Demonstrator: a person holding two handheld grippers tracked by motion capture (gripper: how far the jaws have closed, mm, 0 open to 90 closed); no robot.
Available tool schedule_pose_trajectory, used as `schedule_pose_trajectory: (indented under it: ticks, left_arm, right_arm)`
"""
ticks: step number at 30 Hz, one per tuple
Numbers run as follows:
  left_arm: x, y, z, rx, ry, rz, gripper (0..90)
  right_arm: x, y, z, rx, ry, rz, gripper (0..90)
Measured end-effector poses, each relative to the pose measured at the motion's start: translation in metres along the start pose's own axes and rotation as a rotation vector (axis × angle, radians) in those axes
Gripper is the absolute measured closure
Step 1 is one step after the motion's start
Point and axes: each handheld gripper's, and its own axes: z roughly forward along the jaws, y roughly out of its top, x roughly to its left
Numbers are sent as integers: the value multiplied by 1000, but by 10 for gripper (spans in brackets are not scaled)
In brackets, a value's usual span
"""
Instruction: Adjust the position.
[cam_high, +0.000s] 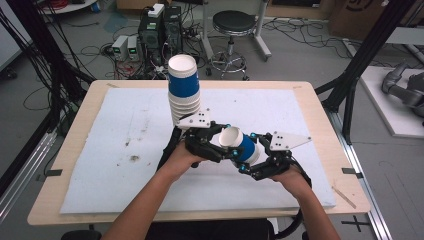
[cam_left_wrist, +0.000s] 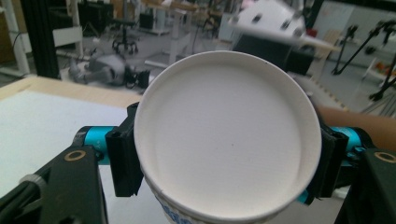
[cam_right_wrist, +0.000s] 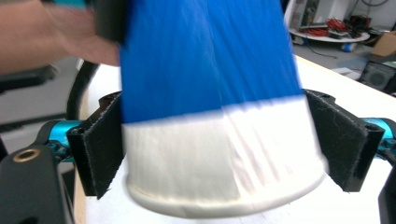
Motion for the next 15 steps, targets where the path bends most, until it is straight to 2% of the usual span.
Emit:
schedule_pose_trajectory:
  ticks: [2,4,5,7,8,10,12,13,14,15]
  left_arm:
    - [1,0,-1,0,-2,-10,291]
    - [1,-1,-1,6,-6,-21,286]
    - [1,-1,0,26,0,-14,281]
    - [-1,-1,-1,72,57,17,239]
    - [-1,-2,-2,87,68,16,192]
    - [2,-3,-5,127,53,18,177]
    - [3,-7,-5,163,14,17,196]
    - [3,-8,-5,171,-13,24,228]
    - [2,-10,-5,167,-18,31,268]
    - [2,-11,-4,170,-21,29,269]
  right_arm:
    - [-1,-1,0,-10,18,21,164]
    - [-1,0,-2,-6,21,-1,174]
    - [-1,0,-3,10,23,-9,179]
    - [-1,1,-4,63,4,-51,189]
    - [-1,1,-5,93,-3,-70,191]
    - [-2,2,-7,117,-12,-81,192]
    - [-2,4,-10,127,-2,-84,194]
    - [-2,5,-10,132,2,-88,195]
    - [-2,6,-10,140,10,-95,199]
    - [-2,6,-11,153,21,-100,202]
